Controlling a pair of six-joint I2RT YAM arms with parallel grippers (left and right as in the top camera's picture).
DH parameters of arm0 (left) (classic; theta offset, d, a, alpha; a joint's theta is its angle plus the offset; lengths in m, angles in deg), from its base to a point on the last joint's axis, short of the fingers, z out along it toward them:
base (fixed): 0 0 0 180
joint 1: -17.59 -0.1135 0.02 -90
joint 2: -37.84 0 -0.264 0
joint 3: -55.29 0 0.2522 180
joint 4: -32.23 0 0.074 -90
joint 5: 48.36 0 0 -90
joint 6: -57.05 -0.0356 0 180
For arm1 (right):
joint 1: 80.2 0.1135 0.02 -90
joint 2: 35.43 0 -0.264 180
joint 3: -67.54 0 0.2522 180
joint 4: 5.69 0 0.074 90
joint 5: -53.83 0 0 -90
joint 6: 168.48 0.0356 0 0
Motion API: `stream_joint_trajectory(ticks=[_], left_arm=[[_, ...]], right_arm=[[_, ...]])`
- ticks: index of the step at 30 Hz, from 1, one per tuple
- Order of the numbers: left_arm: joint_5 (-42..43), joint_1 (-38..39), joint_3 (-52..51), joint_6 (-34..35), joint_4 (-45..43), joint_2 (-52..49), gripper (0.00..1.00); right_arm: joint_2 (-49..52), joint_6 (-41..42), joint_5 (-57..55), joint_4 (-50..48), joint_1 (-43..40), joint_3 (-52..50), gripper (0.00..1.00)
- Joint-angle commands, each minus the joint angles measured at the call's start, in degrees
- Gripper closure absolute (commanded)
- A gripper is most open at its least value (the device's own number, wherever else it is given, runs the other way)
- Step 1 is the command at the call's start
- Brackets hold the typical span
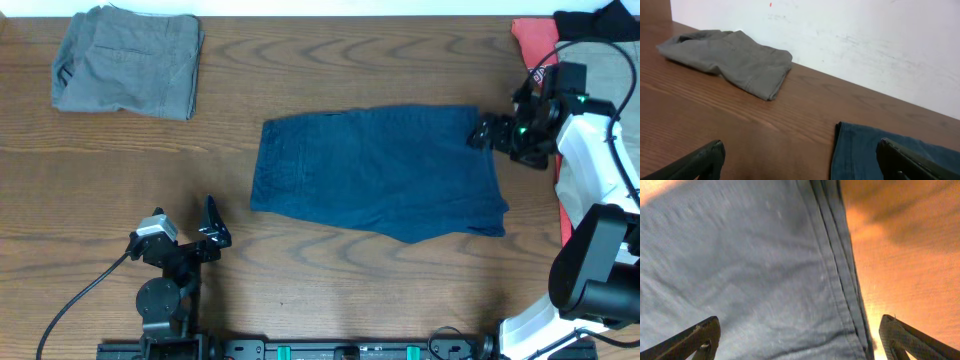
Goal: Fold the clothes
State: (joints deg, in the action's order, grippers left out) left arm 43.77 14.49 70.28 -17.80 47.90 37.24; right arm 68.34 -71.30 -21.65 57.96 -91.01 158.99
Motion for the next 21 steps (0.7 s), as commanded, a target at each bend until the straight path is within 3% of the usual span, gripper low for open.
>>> stream_joint_trajectory(ticks=[1, 13, 21], left_arm=[[-1.55, 0.24, -1.01, -0.33, 2.10, 0.37, 0.02], [-1.55, 0.24, -1.01, -0.33, 2.10, 0.37, 0.02], [-1.55, 0.24, -1.01, -0.33, 2.10, 0.37, 0.02]], right_arm=[[-2.36, 0.72, 0.28, -1.97, -0.28, 2.89, 0.01], [-2.40, 0.90, -4.07, -17.05, -0.48, 3.02, 0.01], [-2.40, 0.90, -4.04, -18.14, -0.48, 3.02, 0.01]])
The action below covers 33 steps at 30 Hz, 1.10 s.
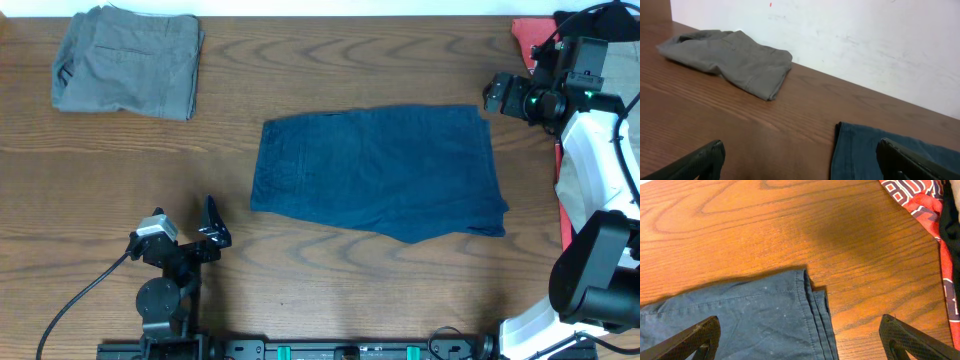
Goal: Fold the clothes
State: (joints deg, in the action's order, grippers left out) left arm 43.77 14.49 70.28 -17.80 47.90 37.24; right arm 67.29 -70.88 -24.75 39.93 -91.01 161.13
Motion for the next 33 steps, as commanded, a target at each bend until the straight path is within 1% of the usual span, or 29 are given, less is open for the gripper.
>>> stream_joint_trajectory(ticks=[1, 4, 5, 6, 12, 13, 17, 19, 22, 25, 29, 31, 33], left_arm=[[-1.55, 0.24, -1.01, -0.33, 2.10, 0.37, 0.02], [-1.33, 0.24, -1.01, 0.02, 2.10, 0.37, 0.02], [-0.63, 0.24, -1.01, 1.38, 2.08, 0.37, 0.02], [0.35, 0.28, -1.01, 3.28, 2.05, 0.37, 0.02], [9.40, 0.28, -0.96, 21.05, -0.26, 0.35, 0.02], [10.75, 0.28, -0.96, 21.44, -0.52, 0.35, 0.02], [18.71, 0.28, -0.94, 21.35, -2.84, 0.35, 0.02], [21.42, 0.28, -0.70, 21.33, -4.28, 0.35, 0.02], [23.04, 0.28, 1.42, 19.74, -4.39, 0.07, 0.02], [22.95, 0.28, 5.27, 15.37, -4.35, -2.05, 0.02], [22.95, 0.28, 13.53, 8.72, -2.78, -10.78, 0.02], [22.97, 0.28, 19.02, 5.20, 0.70, -17.25, 0.02], [22.97, 0.28, 25.88, 1.42, 6.47, -25.42, 0.02]], right_arm=[[-1.36, 0.48, -0.94, 0.11, -0.48, 0.87, 0.01], [-1.36, 0.50, -0.92, 0.94, -0.35, 0.87, 0.01], [-1.36, 0.50, -0.92, 0.92, -0.37, 0.87, 0.01], [-1.36, 0.50, -0.92, 0.92, -0.37, 0.87, 0.01], [-1.36, 0.50, -0.92, 0.92, -0.39, 0.87, 0.01], [-1.36, 0.50, -0.92, 0.92, -0.37, 0.87, 0.01], [-1.36, 0.50, -0.92, 0.92, -0.37, 0.85, 0.01], [-1.36, 0.50, -0.92, 0.92, -0.37, 0.85, 0.01], [-1.36, 0.50, -0.92, 0.92, -0.37, 0.85, 0.01], [-1.36, 0.50, -0.92, 0.92, -0.37, 0.85, 0.01], [-1.36, 0.50, -0.92, 0.92, -0.37, 0.85, 0.01], [-1.36, 0.50, -0.92, 0.92, -0.37, 0.85, 0.01], [-1.36, 0.50, -0.92, 0.92, -0.37, 0.85, 0.01]])
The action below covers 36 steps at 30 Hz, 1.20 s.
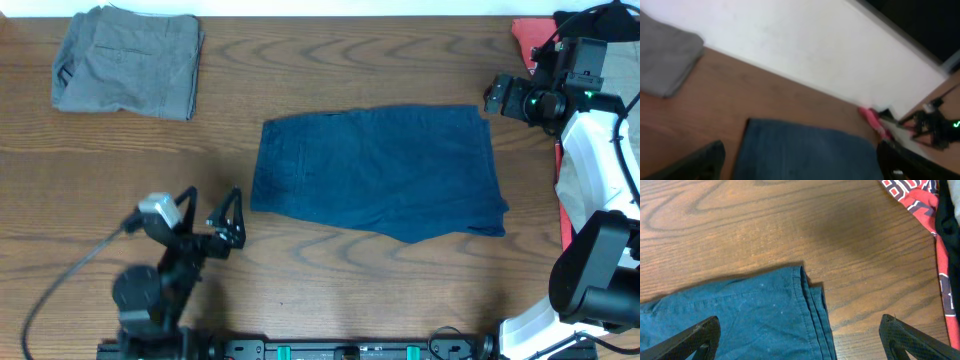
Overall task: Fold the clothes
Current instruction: 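Reach the left gripper to the shorts' left edge and grasp it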
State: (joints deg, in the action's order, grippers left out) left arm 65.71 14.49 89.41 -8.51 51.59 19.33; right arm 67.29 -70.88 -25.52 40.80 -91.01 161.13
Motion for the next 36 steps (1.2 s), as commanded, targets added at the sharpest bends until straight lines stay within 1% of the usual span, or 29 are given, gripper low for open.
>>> stream_joint_trajectory(ticks=[1, 4, 6, 8, 10, 12, 13, 16, 19, 20, 24, 26, 30, 33, 36], left_arm=[[1.01, 0.28, 11.17, -10.05, 7.15, -12.87, 0.02], [1.01, 0.28, 21.11, -13.42, 18.14, -25.44, 0.02], [1.03, 0.28, 27.93, -13.75, 26.21, -34.97, 0.02], [1.01, 0.28, 33.24, -13.73, 31.47, -44.13, 0.02], [1.09, 0.28, 35.32, -13.68, 32.04, -50.58, 0.02], [3.65, 0.28, 35.56, -13.70, 30.64, -55.45, 0.02], [6.73, 0.28, 35.56, -14.01, 29.09, -58.05, 0.02], [17.49, 0.28, 36.54, -18.43, 26.64, -65.31, 0.02], [19.67, 0.28, 39.26, -19.74, 27.78, -72.85, 0.02], [19.71, 0.28, 40.44, -21.22, 28.57, -75.45, 0.02], [19.34, 0.28, 44.15, -25.77, 30.18, -82.23, 0.02], [16.17, 0.28, 45.72, -25.97, 29.92, -84.24, 0.02], [9.25, 0.28, 46.80, -27.80, 28.55, -85.24, 0.02], [8.04, 0.28, 46.80, -30.95, 28.11, -85.24, 0.02], [8.02, 0.28, 46.80, -32.00, 27.45, -85.29, 0.02]], right_arm=[[-1.36, 0.50, -0.15, 0.04, -0.37, 0.85, 0.01], [-1.36, 0.50, -0.15, 0.04, -0.37, 0.85, 0.01], [-1.36, 0.50, -0.15, 0.04, -0.37, 0.85, 0.01], [-1.36, 0.50, -0.15, 0.04, -0.37, 0.85, 0.01], [-1.36, 0.50, -0.15, 0.07, -0.37, 0.85, 0.02], [-1.36, 0.50, -0.15, 0.04, -0.37, 0.85, 0.01], [-1.36, 0.50, -0.15, 0.04, -0.37, 0.85, 0.01], [-1.36, 0.50, -0.15, 0.04, -0.37, 0.85, 0.01], [-1.36, 0.50, -0.15, 0.04, -0.37, 0.85, 0.01], [-1.36, 0.48, -0.15, 0.04, -0.37, 0.85, 0.01], [-1.36, 0.50, -0.15, 0.04, -0.39, 0.85, 0.01], [-1.36, 0.50, -0.15, 0.04, -0.37, 0.85, 0.01], [-1.36, 0.48, -0.15, 0.04, -0.37, 0.85, 0.01], [-1.36, 0.50, -0.15, 0.04, -0.37, 0.85, 0.01], [-1.36, 0.50, -0.15, 0.04, -0.37, 0.85, 0.01]])
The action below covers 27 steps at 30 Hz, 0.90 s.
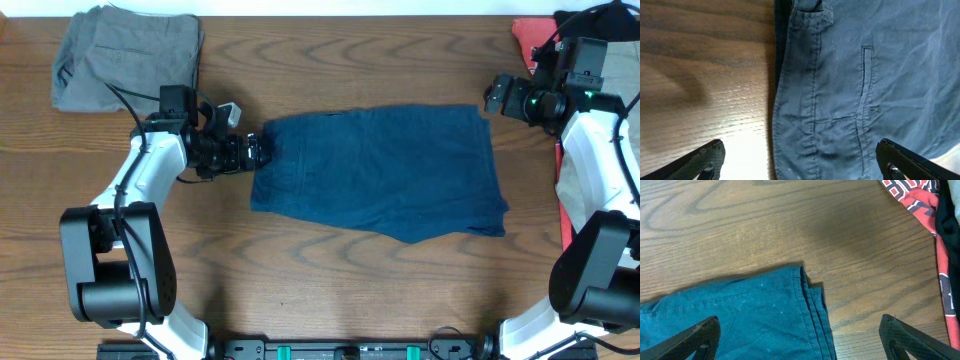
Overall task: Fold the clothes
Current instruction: 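Reach the left gripper to the shorts' left edge and grasp it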
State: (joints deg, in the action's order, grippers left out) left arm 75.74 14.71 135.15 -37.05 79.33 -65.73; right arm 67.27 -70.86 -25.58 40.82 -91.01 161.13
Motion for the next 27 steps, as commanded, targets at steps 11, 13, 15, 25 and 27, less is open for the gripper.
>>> stream_joint_trajectory(ticks=[11, 13, 15, 25, 27], left_arm=[[1.33, 0.07, 1.05, -3.43, -3.91, -4.90, 0.02], [3.17, 0.07, 1.05, -3.45, -4.55, -6.03, 0.02], [5.53, 0.07, 1.05, -3.43, -5.49, -7.52, 0.02], [14.95, 0.09, 1.03, -3.37, -4.92, -16.52, 0.02], [16.31, 0.09, 1.03, -2.91, -4.94, -18.71, 0.02]], right_arm=[[-1.33, 0.48, -0.09, 0.02, -0.37, 0.85, 0.01], [-1.33, 0.48, -0.09, 0.02, -0.39, 0.85, 0.01], [-1.33, 0.48, -0.09, 0.02, -0.37, 0.85, 0.01], [-1.33, 0.48, -0.09, 0.02, -0.37, 0.85, 0.01], [-1.33, 0.46, -0.09, 0.02, -0.39, 0.85, 0.01]])
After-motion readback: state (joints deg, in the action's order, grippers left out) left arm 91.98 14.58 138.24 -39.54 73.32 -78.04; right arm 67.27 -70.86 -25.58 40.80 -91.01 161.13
